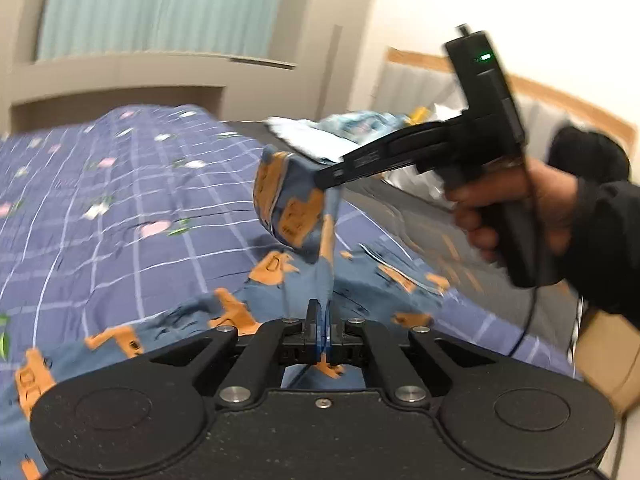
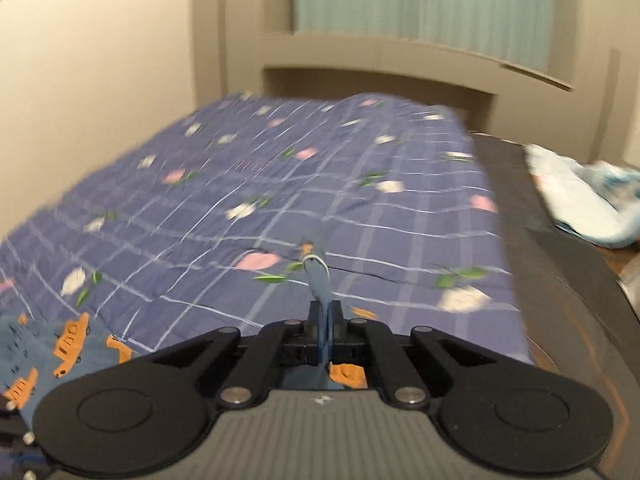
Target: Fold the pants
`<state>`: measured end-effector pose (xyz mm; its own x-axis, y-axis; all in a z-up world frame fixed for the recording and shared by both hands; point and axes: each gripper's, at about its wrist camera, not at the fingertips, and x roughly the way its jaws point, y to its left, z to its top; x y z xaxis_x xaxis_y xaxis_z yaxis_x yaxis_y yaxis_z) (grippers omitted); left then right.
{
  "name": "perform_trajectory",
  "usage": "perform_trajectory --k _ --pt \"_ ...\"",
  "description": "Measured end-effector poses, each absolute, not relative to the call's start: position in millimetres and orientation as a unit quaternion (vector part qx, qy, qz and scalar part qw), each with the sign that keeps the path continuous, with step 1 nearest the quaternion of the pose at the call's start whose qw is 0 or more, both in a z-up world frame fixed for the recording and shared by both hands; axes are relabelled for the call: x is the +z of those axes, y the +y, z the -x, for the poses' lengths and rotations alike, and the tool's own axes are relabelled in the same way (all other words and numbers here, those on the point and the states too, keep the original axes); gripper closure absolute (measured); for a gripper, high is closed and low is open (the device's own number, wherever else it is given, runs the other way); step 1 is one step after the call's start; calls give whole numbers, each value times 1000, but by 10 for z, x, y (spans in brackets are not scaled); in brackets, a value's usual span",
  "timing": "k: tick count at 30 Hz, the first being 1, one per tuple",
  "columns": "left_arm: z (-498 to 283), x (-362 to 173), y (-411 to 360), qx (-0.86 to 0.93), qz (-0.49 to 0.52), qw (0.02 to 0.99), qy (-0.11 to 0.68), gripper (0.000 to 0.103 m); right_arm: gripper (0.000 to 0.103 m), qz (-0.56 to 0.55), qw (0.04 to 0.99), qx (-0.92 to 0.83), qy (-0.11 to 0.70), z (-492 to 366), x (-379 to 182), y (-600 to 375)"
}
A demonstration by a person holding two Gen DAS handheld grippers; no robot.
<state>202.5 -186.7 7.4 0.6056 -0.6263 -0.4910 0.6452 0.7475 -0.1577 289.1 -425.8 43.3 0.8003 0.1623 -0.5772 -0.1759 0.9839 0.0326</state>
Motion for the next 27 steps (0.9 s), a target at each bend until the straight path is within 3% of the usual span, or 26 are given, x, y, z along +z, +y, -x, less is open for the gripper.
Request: perform_trajectory --k 13,15,18,19,27 --pt "-1787 -385 -2204 -382 -148 859 306 102 97 -180 930 19 320 -1926 -464 -5105" --pt "-1805 -412 -2218 -382 -154 856 311 102 86 -166 932 17 321 -1880 -518 -5089" --pt "-1806 -461 -2207 -384 -158 851 321 101 50 -121 939 22 322 -1800 -484 -5016" --pt "-1809 -480 -2201 -385 -157 850 323 101 44 -100 941 25 323 -1777 -457 -4969" --pt "-1798 -522 -2197 -385 -147 851 326 93 30 80 950 68 293 -1712 -266 -4441"
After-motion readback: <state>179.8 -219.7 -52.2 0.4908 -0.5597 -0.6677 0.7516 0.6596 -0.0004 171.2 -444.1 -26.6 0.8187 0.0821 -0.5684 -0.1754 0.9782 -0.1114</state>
